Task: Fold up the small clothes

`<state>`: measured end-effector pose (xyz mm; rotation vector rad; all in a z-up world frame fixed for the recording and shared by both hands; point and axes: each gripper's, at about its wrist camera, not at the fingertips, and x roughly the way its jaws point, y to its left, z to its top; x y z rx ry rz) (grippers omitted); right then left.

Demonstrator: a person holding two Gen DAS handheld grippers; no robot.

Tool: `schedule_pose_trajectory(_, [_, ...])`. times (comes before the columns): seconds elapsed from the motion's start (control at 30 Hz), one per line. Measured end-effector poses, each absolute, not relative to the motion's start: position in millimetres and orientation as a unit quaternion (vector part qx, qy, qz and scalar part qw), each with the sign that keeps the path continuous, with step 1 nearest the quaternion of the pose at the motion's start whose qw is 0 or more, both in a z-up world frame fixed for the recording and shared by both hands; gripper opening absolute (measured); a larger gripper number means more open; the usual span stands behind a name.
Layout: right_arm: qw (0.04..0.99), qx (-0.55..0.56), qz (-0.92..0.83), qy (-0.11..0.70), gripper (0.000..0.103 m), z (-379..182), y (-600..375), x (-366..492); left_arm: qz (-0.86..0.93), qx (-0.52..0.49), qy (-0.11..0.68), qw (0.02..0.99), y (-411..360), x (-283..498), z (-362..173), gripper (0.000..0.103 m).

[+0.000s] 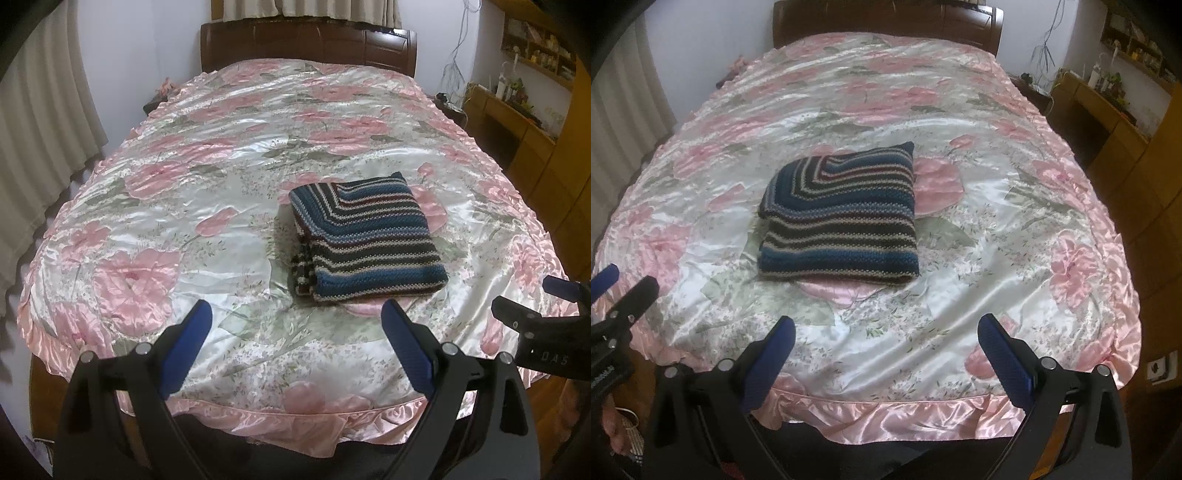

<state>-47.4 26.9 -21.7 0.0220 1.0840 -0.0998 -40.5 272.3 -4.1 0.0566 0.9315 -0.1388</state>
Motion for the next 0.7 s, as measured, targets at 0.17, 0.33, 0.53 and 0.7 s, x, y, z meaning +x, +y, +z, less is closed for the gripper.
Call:
schedule_pose_trajectory(0.17, [0.854,0.035,-0.043,0.518,0.099,-22,19,-47,-0.058,0.027,0.456,0.888,276,-37,-10,0.092])
schedule_pose_trajectory(0.33, [0.853,0.032,-0.046,0.518,0.099,-22,18,-45,-0.055,0.030,0.460,0.886,276,-36,-14,0.092])
schedule_pose_trajectory(0.53, [0.851,0.034,-0.040,0.523,0.099,-24,18,-43,-0.054,0.032,0.461,0.885,275,-36,-16,0.092])
schedule_pose_trajectory(0.7, [0.849,0.036,-0.039,0.525,0.099,-24,18,-44,-0.054,0.032,0.465,0.883,276,-36,-18,0.092])
